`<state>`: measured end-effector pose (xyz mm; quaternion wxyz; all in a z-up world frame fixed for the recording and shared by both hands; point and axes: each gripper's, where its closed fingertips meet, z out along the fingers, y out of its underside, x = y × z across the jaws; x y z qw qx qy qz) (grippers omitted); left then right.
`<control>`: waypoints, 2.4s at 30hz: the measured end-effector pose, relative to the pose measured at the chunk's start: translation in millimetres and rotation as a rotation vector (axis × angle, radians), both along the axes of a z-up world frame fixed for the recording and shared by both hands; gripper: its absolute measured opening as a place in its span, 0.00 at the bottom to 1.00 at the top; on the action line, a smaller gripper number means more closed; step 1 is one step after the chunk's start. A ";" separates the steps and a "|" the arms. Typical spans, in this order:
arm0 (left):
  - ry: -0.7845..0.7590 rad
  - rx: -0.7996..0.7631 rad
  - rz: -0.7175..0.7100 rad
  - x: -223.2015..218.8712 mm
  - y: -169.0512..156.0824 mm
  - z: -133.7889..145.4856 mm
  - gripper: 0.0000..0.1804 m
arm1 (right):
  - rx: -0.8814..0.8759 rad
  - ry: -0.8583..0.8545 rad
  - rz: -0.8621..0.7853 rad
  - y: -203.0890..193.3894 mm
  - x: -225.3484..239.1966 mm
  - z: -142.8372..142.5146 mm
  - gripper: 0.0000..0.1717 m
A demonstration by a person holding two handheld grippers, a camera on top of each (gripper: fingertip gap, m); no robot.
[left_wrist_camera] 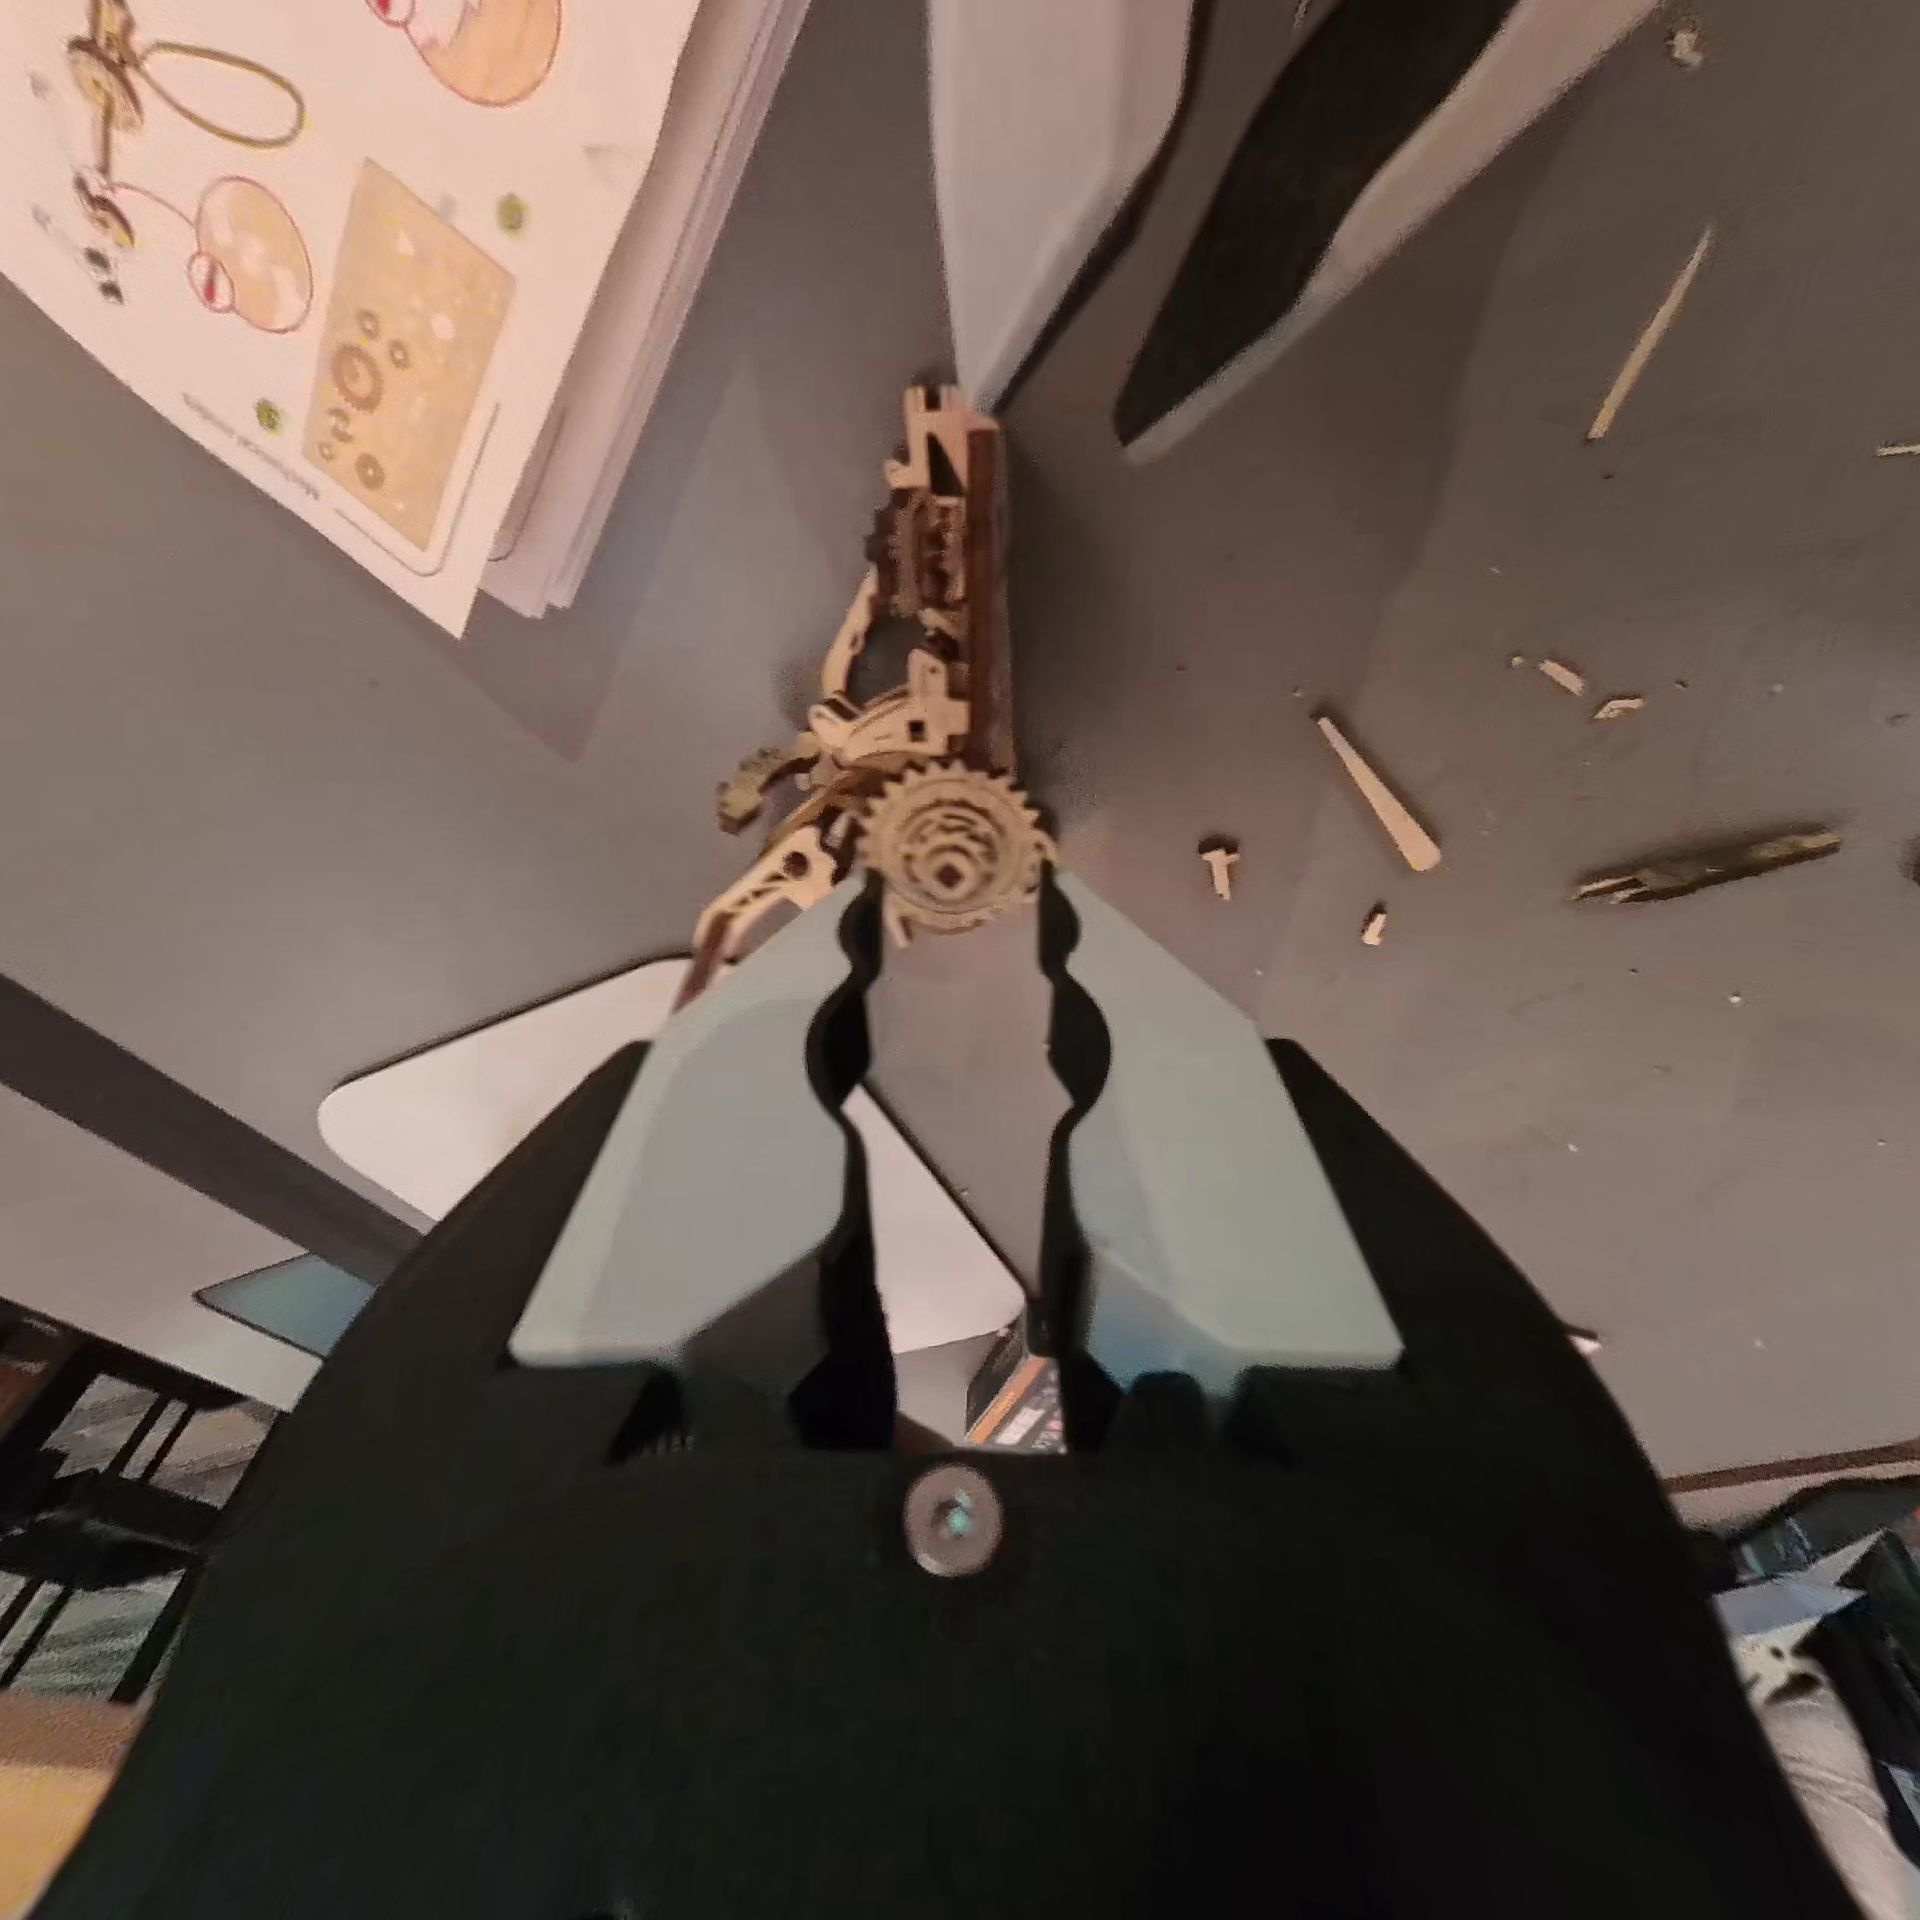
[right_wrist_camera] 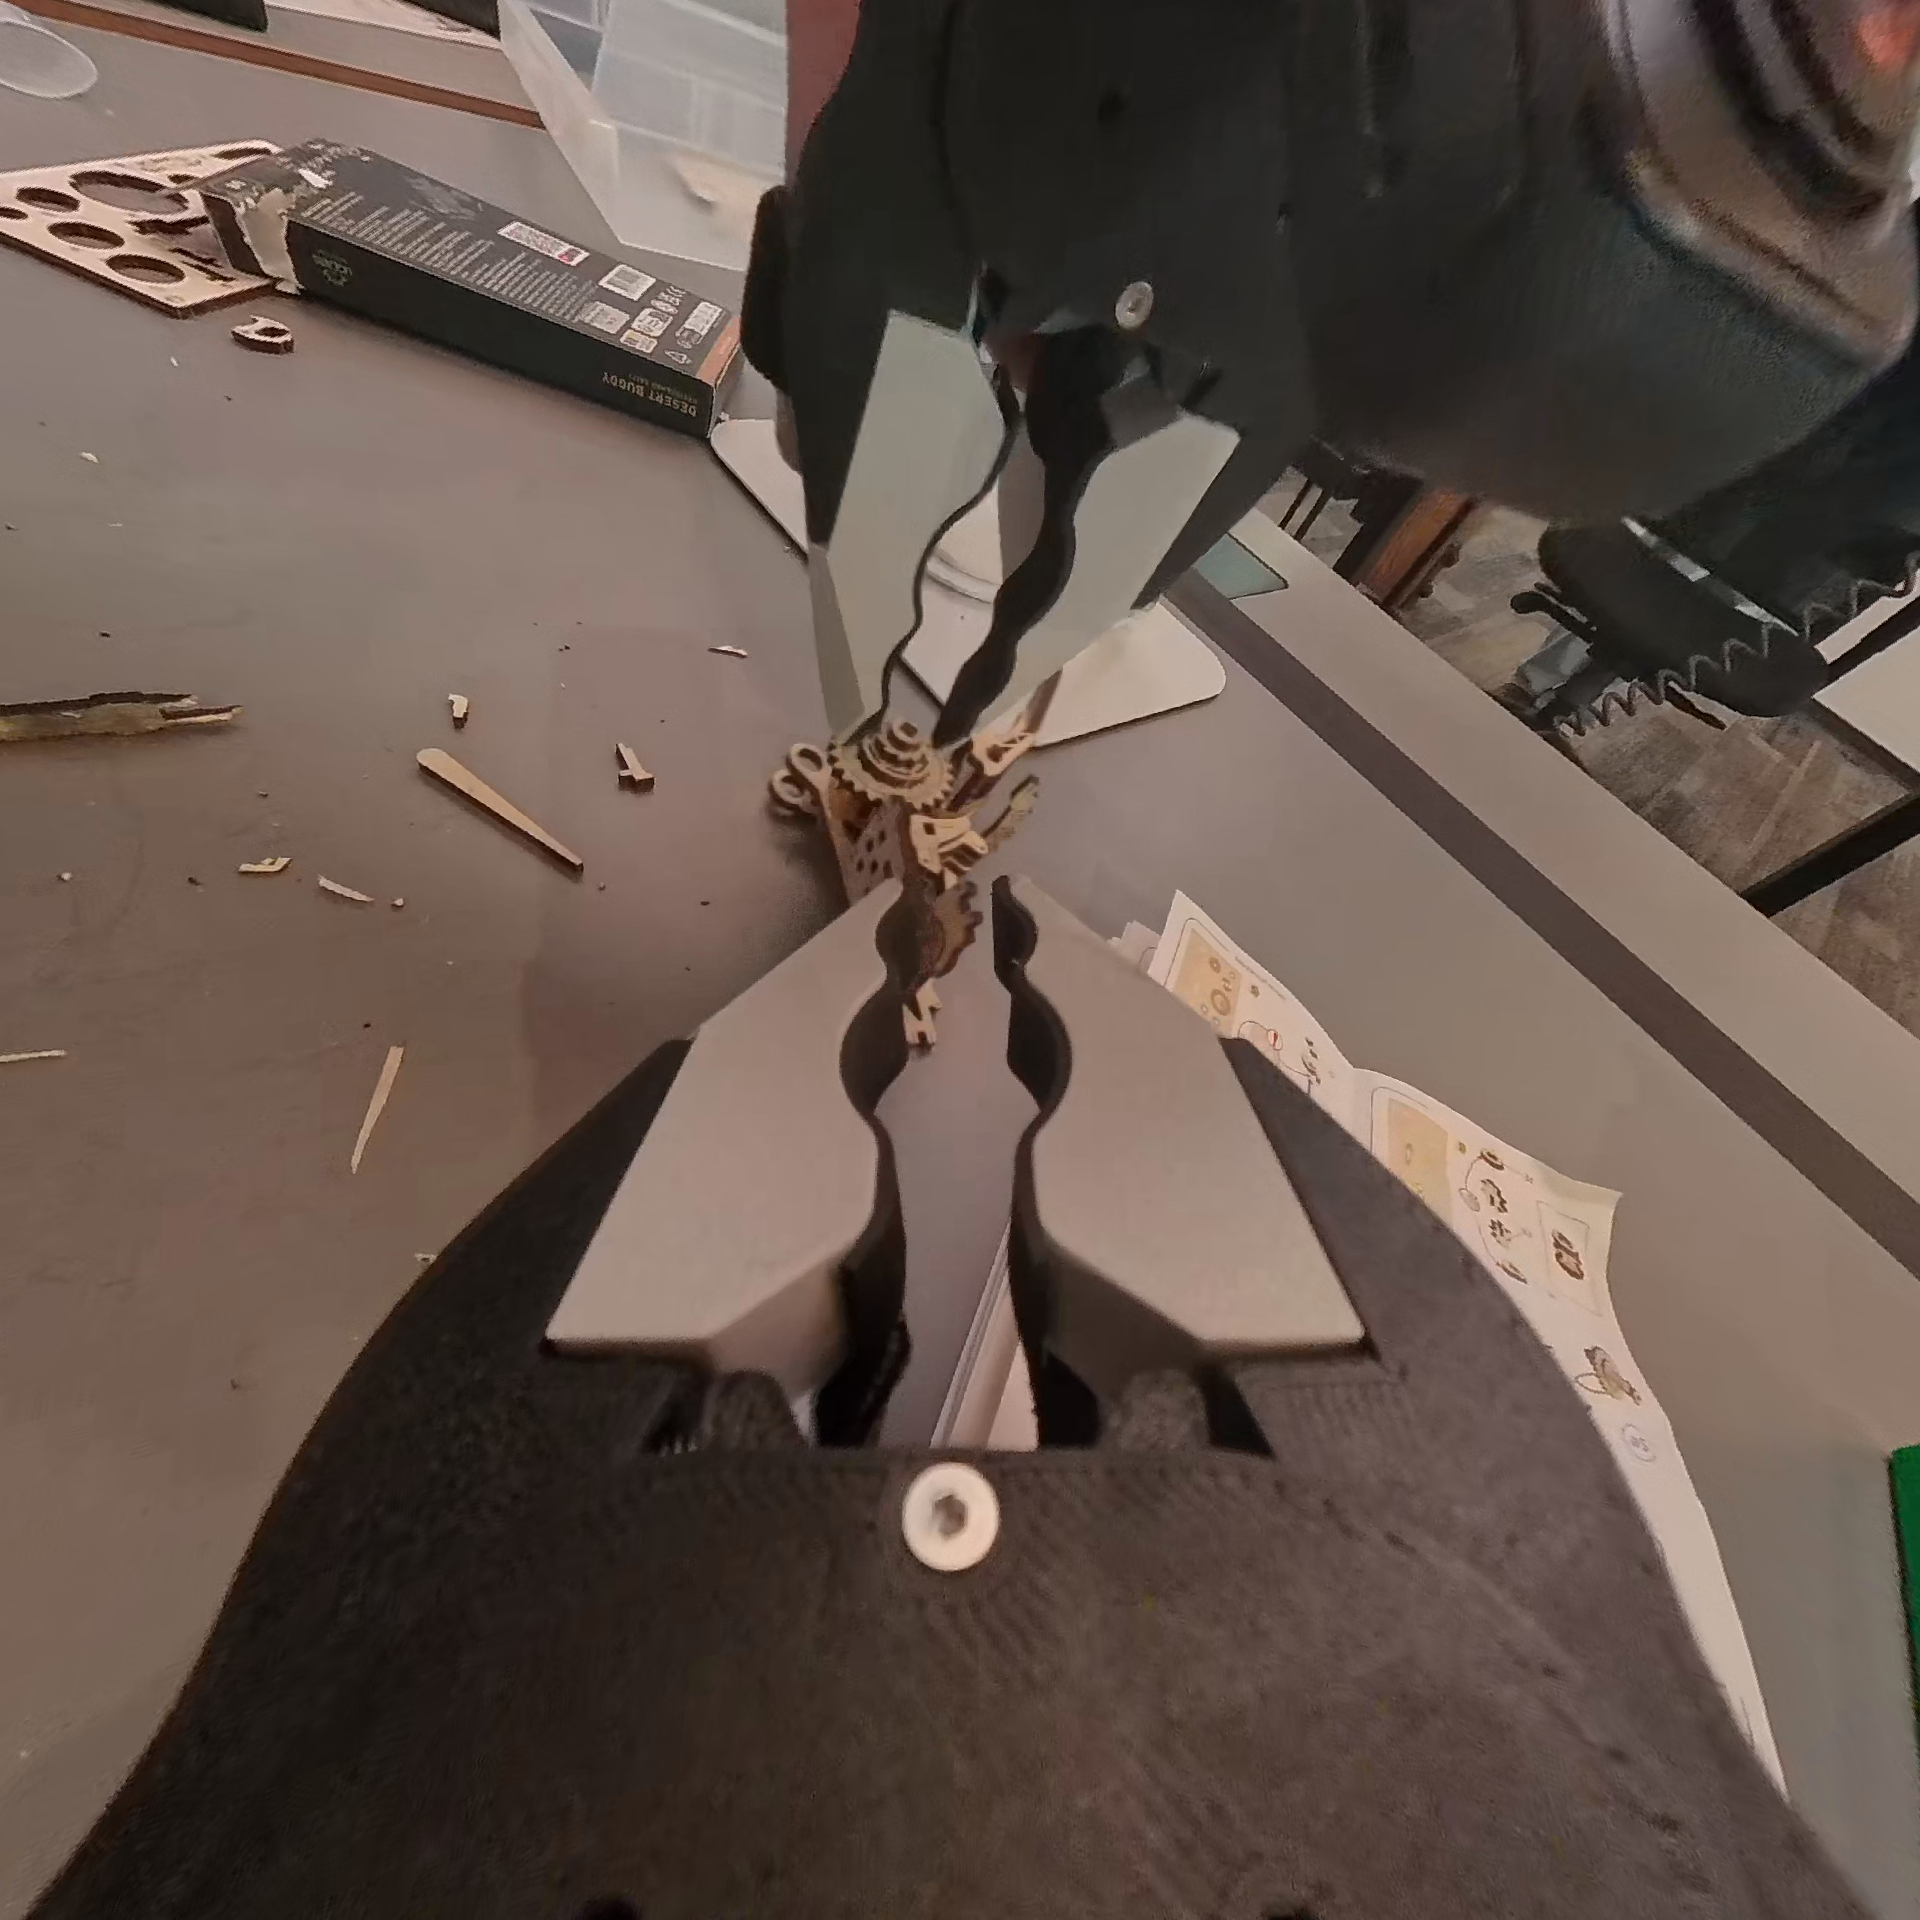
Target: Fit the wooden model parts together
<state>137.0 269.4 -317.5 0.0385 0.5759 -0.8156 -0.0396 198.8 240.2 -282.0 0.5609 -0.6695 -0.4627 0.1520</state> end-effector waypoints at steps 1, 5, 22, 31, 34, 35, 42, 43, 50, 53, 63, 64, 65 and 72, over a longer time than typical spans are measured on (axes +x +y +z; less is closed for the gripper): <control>-0.009 0.006 0.006 -1.8 -0.3 0.0 0.18 | -0.001 0.002 -0.001 0.2 0.4 0.3 0.06; -0.091 0.091 0.035 -7.3 5.4 -1.0 0.27 | 0.000 0.010 -0.008 1.2 2.5 2.0 0.06; -0.536 0.501 -0.094 11.4 12.0 -2.7 0.14 | -0.014 0.015 -0.023 4.6 5.7 -1.5 0.05; -0.592 0.359 0.058 10.9 13.3 -5.4 0.13 | -0.048 -0.004 -0.023 5.1 4.6 -10.3 0.06; -0.582 0.314 0.075 10.7 13.6 -5.6 0.13 | -0.064 -0.020 -0.012 4.1 0.9 -16.6 0.07; -0.579 0.286 0.098 10.2 14.0 -5.9 0.13 | -0.069 -0.030 -0.010 3.8 0.0 -19.1 0.07; -0.681 0.344 0.103 9.3 18.2 -7.1 0.14 | -0.076 -0.028 -0.022 5.8 2.1 -19.6 0.08; -0.703 0.355 0.113 9.7 18.2 -7.0 0.14 | -0.076 -0.030 -0.022 5.8 1.9 -20.0 0.08; -0.804 0.380 0.228 -2.1 21.8 -6.7 0.20 | -0.149 -0.045 -0.043 17.9 -7.4 -26.2 0.22; -0.821 0.356 0.289 -6.5 23.9 -11.6 0.22 | -0.205 -0.088 -0.050 24.6 -14.6 -31.9 0.23; -0.883 0.281 0.381 -7.7 21.4 -24.0 0.24 | -0.294 -0.226 -0.049 35.2 -23.6 -61.3 0.15; -0.890 0.279 0.392 -8.4 21.4 -23.5 0.24 | -0.283 -0.228 -0.049 35.6 -23.5 -60.6 0.14; -0.899 0.275 0.404 -9.2 20.9 -22.5 0.25 | -0.266 -0.230 -0.049 35.6 -23.6 -59.7 0.13; -1.005 0.185 0.508 -20.0 11.7 -11.9 0.30 | -0.114 -0.304 -0.041 30.1 -27.1 -58.2 0.09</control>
